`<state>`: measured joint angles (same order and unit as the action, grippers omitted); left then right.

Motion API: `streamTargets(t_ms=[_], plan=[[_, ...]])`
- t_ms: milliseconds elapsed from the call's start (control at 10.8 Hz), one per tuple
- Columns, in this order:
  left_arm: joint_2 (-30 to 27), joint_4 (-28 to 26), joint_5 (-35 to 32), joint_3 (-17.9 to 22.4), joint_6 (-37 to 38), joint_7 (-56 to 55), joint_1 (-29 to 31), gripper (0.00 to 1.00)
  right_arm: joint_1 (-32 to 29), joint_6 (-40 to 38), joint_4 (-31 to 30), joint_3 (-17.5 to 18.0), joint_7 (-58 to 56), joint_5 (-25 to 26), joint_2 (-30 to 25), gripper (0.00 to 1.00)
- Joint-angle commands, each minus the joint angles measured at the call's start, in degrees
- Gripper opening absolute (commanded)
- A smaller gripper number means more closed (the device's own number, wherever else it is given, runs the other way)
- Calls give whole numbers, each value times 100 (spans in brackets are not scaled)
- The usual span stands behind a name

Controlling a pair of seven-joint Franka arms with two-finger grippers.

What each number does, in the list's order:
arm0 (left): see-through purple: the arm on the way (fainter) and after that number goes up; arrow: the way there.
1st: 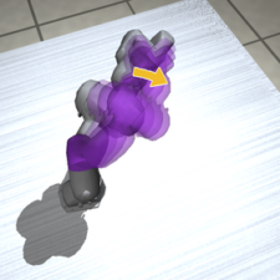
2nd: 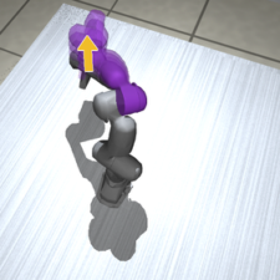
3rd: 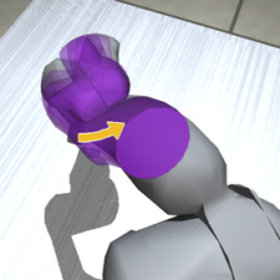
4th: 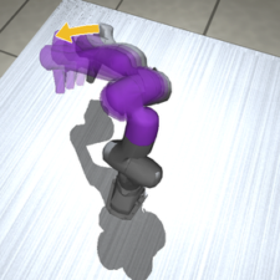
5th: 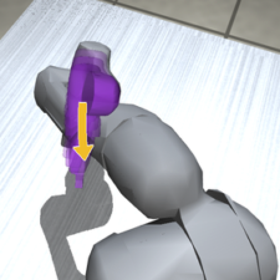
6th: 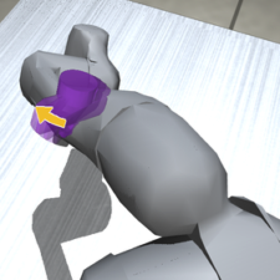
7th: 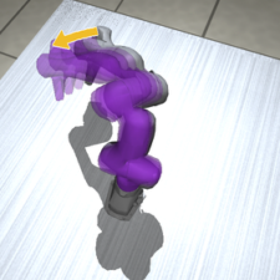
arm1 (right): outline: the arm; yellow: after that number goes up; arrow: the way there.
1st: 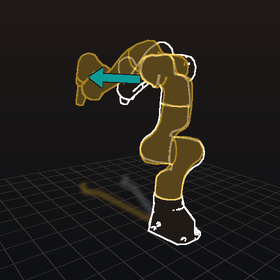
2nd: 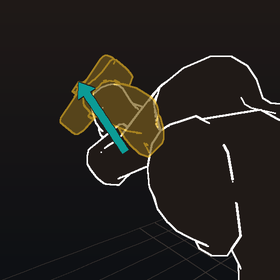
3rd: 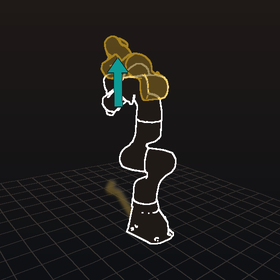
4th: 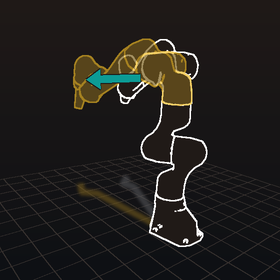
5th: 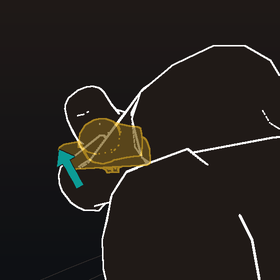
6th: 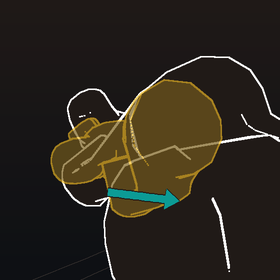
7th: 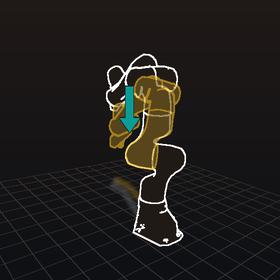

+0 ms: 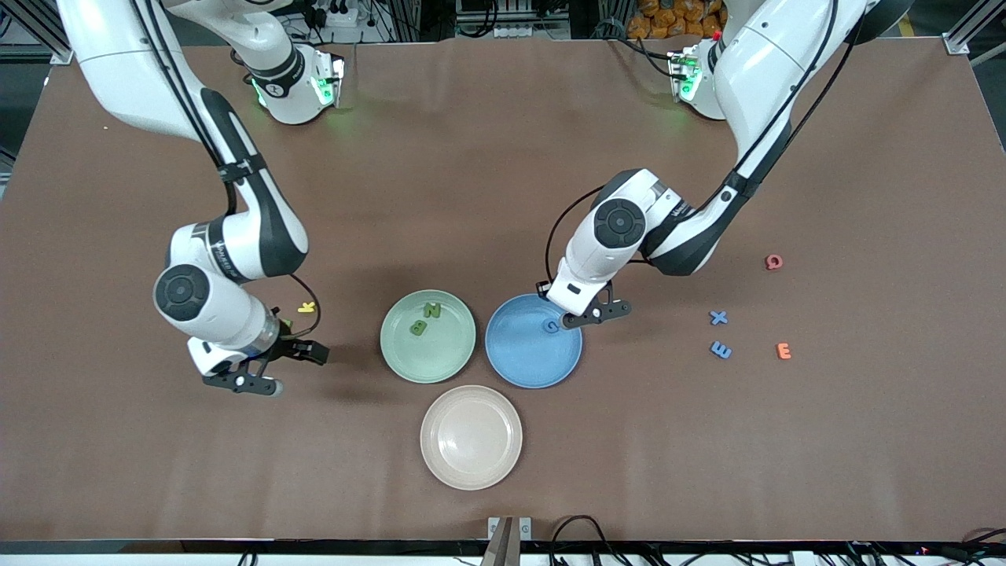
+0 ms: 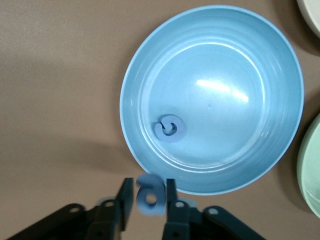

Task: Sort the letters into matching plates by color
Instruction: 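Move the right gripper to the green b while the left gripper reaches x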

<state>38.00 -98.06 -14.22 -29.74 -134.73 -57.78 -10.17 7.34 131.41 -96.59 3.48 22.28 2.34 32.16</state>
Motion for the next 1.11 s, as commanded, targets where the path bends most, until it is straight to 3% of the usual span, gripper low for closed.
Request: streamTargets(t_ms=[0, 185, 370, 740, 1018], plan=[[85, 208, 77, 39, 123, -76, -38, 100, -337, 7, -368, -110, 5, -84, -192, 100], [67, 234, 16, 65, 131, -32, 41, 100, -557, 155, -754, -119, -21, -85, -289, 100], [58, 199, -89, 371, 219, 264, 42, 100, -715, 1083, -1482, -119, -127, -93, -403, 100], [23, 182, -221, 531, 746, 1180, 374, 100, -751, 1876, -2187, -119, -197, -93, -403, 100], [14, 129, -265, 557, 966, 1750, 770, 100, -760, 1941, -2435, -119, -224, -85, -509, 100]])
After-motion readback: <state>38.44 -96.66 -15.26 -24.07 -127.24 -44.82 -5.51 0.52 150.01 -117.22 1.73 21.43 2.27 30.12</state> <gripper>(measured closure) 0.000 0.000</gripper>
